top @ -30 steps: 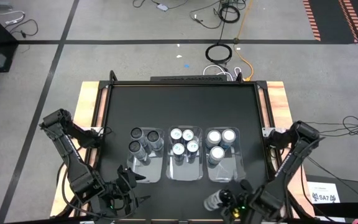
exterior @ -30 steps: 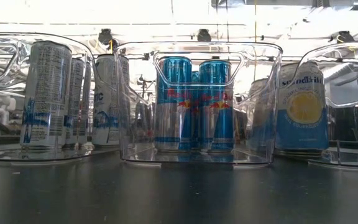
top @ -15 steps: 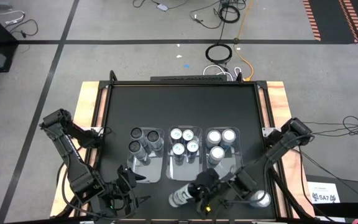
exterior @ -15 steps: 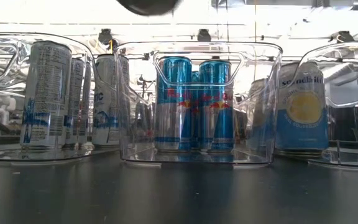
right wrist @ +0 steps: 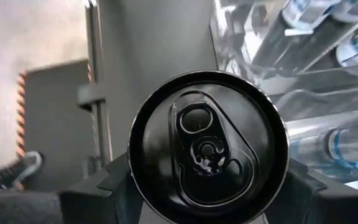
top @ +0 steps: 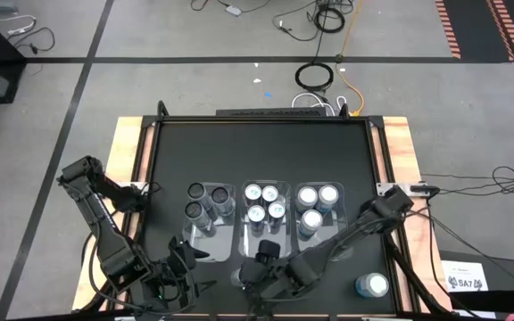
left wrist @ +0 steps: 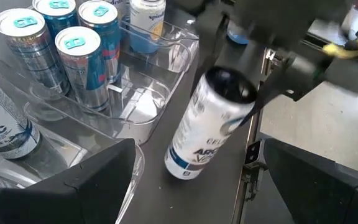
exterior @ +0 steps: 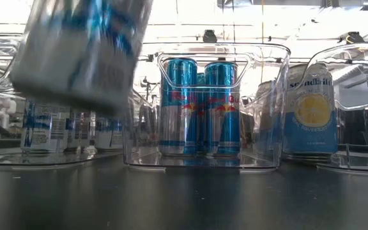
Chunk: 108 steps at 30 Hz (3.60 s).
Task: Sort soda cans
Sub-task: Move the white soda can to the left of the table, then put the white soda can into the left transparent bin
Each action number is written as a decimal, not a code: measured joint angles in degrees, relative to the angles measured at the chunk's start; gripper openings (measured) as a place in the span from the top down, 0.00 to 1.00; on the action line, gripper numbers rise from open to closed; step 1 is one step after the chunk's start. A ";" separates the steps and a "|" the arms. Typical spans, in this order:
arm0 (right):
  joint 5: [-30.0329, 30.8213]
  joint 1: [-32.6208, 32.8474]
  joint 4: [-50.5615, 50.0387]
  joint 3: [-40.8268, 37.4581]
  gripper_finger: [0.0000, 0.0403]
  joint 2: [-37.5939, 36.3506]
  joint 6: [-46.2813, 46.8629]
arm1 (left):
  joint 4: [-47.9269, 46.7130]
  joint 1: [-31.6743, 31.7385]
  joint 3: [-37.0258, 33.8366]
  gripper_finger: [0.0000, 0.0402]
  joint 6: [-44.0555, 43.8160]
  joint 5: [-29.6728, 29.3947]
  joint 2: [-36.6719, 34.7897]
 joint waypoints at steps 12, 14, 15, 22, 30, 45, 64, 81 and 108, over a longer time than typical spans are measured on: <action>-3.53 -0.56 -4.43 5.35 0.37 6.09 -0.91 | 0.00 0.00 0.00 0.09 0.00 0.00 0.00; -3.47 -0.58 -4.17 5.35 0.35 6.14 -0.89 | 0.00 0.00 0.00 0.09 0.02 0.01 0.00; -3.45 -0.58 -4.15 5.35 0.33 6.14 -0.89 | 0.00 0.00 0.00 0.09 0.02 0.02 0.00; -3.03 -0.90 -3.79 5.35 0.27 6.03 -0.78 | 0.00 0.00 0.00 0.09 0.00 0.00 0.00; -3.07 -0.91 -3.90 5.35 0.28 6.03 -0.91 | 0.02 0.00 0.00 0.09 0.00 0.00 0.00; -4.10 -0.53 -5.82 6.07 0.09 4.90 3.40 | 2.15 0.00 0.00 0.09 -0.04 0.00 0.00; 11.44 13.76 -32.47 4.94 0.05 -3.95 26.96 | 8.05 4.77 0.00 0.09 10.57 2.66 3.04; 19.97 26.59 -32.66 -16.85 0.05 -18.31 51.16 | 14.92 8.77 4.79 0.09 25.68 10.10 9.93; 24.07 31.83 -19.42 -39.91 0.05 -31.54 60.77 | 14.37 14.30 5.53 0.09 25.42 18.35 15.62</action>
